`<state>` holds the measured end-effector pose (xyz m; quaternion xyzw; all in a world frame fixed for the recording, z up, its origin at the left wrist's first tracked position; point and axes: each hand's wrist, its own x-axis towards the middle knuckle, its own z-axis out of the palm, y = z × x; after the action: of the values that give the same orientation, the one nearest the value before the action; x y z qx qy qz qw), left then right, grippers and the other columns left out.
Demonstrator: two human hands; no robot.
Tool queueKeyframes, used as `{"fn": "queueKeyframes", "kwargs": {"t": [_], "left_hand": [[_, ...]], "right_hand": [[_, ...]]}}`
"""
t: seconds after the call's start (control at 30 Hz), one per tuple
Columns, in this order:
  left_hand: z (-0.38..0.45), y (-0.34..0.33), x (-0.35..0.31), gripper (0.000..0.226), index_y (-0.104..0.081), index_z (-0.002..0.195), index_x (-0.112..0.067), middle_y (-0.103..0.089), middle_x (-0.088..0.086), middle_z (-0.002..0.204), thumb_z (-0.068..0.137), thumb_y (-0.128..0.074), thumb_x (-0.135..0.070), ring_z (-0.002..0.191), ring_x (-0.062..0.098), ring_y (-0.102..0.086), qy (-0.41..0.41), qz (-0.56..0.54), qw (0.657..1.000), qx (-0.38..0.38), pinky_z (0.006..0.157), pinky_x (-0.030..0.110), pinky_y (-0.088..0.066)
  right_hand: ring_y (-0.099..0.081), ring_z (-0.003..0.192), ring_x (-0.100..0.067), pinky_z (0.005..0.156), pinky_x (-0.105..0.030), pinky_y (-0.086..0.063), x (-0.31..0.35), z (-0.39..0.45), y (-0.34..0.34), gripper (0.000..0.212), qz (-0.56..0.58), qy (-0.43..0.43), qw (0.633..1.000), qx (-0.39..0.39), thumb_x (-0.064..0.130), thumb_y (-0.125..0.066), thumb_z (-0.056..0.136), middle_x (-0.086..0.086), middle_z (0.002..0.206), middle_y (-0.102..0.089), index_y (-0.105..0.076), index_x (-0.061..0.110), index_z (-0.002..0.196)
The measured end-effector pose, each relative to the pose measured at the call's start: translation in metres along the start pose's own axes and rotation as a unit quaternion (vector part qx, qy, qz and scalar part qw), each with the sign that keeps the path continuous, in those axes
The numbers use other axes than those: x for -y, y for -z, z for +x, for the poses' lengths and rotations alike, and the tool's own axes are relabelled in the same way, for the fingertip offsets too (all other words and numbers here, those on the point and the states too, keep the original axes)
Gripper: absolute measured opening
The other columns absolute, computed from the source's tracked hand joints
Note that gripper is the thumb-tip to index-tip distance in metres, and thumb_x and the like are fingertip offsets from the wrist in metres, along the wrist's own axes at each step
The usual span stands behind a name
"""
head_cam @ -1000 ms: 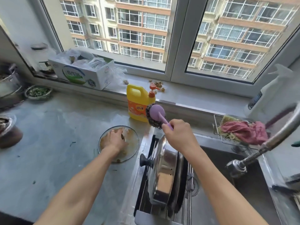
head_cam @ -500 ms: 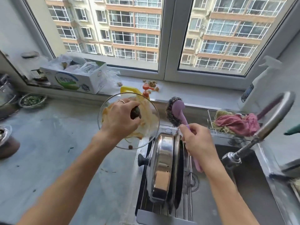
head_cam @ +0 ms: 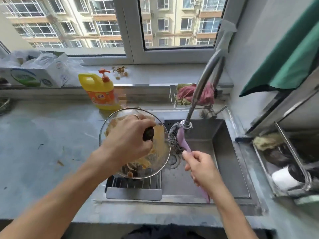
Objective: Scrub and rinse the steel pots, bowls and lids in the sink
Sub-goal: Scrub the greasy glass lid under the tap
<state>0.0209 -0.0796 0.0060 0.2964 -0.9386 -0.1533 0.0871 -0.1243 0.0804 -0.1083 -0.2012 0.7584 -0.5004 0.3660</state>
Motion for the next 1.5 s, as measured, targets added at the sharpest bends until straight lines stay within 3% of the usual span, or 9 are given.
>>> {"fn": "queueKeyframes", "kwargs": {"t": [0.4, 0.63, 0.77, 0.83, 0.93, 1.0, 1.07, 1.3, 1.5], "left_hand": [[-0.001, -0.12, -0.067, 0.057, -0.071, 0.124, -0.021, -0.065, 0.0, 0.124, 0.069, -0.062, -0.027, 0.117, 0.022, -0.059, 0.074, -0.107, 0.987, 0.095, 0.104, 0.035, -0.046], [0.003, -0.178, -0.067, 0.051, -0.072, 0.123, -0.017, -0.067, -0.003, 0.121, 0.074, -0.081, -0.007, 0.115, 0.014, -0.061, 0.062, -0.192, 0.978, 0.055, 0.101, 0.006, -0.036], [0.0, -0.2, -0.058, 0.071, -0.055, 0.142, -0.023, -0.052, -0.006, 0.136, 0.078, -0.085, -0.026, 0.127, 0.008, -0.045, 0.147, -0.236, 0.961, 0.002, 0.113, 0.027, -0.034], [-0.005, -0.21, -0.052, 0.077, -0.041, 0.151, -0.022, -0.044, -0.004, 0.142, 0.086, -0.078, -0.035, 0.133, 0.01, -0.04, 0.291, -0.289, 0.912, -0.013, 0.114, 0.031, -0.032], [-0.005, -0.223, -0.048, 0.056, -0.046, 0.146, -0.011, -0.06, 0.01, 0.134, 0.098, -0.065, -0.034, 0.117, 0.023, -0.062, 0.472, -0.507, 0.721, 0.003, 0.102, 0.043, -0.051], [-0.004, -0.233, -0.052, 0.022, -0.064, 0.117, -0.01, -0.071, 0.008, 0.105, 0.104, -0.054, -0.024, 0.089, 0.021, -0.07, 0.474, -0.629, 0.617, 0.006, 0.078, 0.039, -0.06], [-0.001, -0.233, -0.058, 0.02, -0.064, 0.1, -0.011, -0.072, 0.004, 0.085, 0.107, -0.045, -0.013, 0.076, 0.019, -0.07, 0.461, -0.668, 0.584, -0.021, 0.061, 0.034, -0.06], [0.013, -0.232, -0.056, 0.025, -0.063, 0.09, -0.007, -0.072, 0.005, 0.08, 0.106, -0.044, -0.005, 0.069, 0.016, -0.069, 0.45, -0.602, 0.651, -0.103, 0.051, 0.032, -0.058], [0.029, -0.226, -0.044, 0.023, -0.068, 0.097, -0.009, -0.071, 0.003, 0.08, 0.106, -0.047, -0.009, 0.065, 0.011, -0.071, 0.437, -0.541, 0.707, -0.129, 0.053, 0.033, -0.059]], "right_hand": [[-0.032, 0.038, -0.007, 0.036, -0.02, -0.029, -0.086, 0.02, 0.072, 0.03, 0.156, -0.18, 0.971, -0.017, 0.035, -0.069, 0.09, -0.004, 0.089, -0.075, -0.062, 0.007, 0.095], [-0.031, 0.032, -0.003, 0.03, -0.015, -0.027, -0.099, 0.03, 0.093, 0.006, 0.343, -0.211, 0.915, 0.011, 0.001, -0.058, 0.094, -0.012, 0.074, -0.072, -0.054, 0.003, 0.091], [-0.028, 0.03, -0.003, 0.031, -0.015, -0.025, -0.105, 0.043, 0.095, 0.021, 0.318, -0.214, 0.921, -0.073, -0.005, -0.055, 0.094, -0.013, 0.072, -0.068, -0.049, 0.009, 0.078], [-0.028, 0.03, -0.003, 0.031, -0.016, -0.025, -0.109, 0.052, 0.097, 0.025, 0.315, -0.224, 0.918, -0.092, -0.005, -0.055, 0.094, -0.014, 0.076, -0.067, -0.048, 0.009, 0.075], [-0.028, 0.03, -0.002, 0.031, -0.015, -0.024, -0.114, 0.062, 0.101, 0.027, 0.337, -0.231, 0.907, -0.107, -0.006, -0.052, 0.095, -0.012, 0.074, -0.065, -0.046, 0.01, 0.075], [-0.029, 0.031, -0.003, 0.031, -0.015, -0.025, -0.115, 0.066, 0.101, 0.025, 0.335, -0.238, 0.906, -0.105, -0.006, -0.052, 0.095, -0.011, 0.076, -0.065, -0.047, 0.009, 0.077], [-0.03, 0.032, -0.004, 0.033, -0.017, -0.028, -0.117, 0.073, 0.102, 0.019, 0.298, -0.247, 0.917, -0.094, -0.004, -0.053, 0.095, -0.01, 0.077, -0.066, -0.05, 0.009, 0.081], [-0.058, 0.06, -0.026, 0.058, -0.039, -0.047, -0.105, 0.108, 0.122, 0.044, -0.121, -0.128, 0.983, -0.041, 0.045, -0.044, 0.1, -0.017, 0.088, -0.071, -0.064, 0.008, 0.086], [-0.062, 0.102, -0.037, 0.071, -0.037, -0.042, -0.062, 0.142, 0.141, 0.029, -0.491, -0.03, 0.87, 0.015, 0.026, -0.047, 0.099, -0.017, 0.111, -0.066, -0.064, 0.009, 0.116]]}}
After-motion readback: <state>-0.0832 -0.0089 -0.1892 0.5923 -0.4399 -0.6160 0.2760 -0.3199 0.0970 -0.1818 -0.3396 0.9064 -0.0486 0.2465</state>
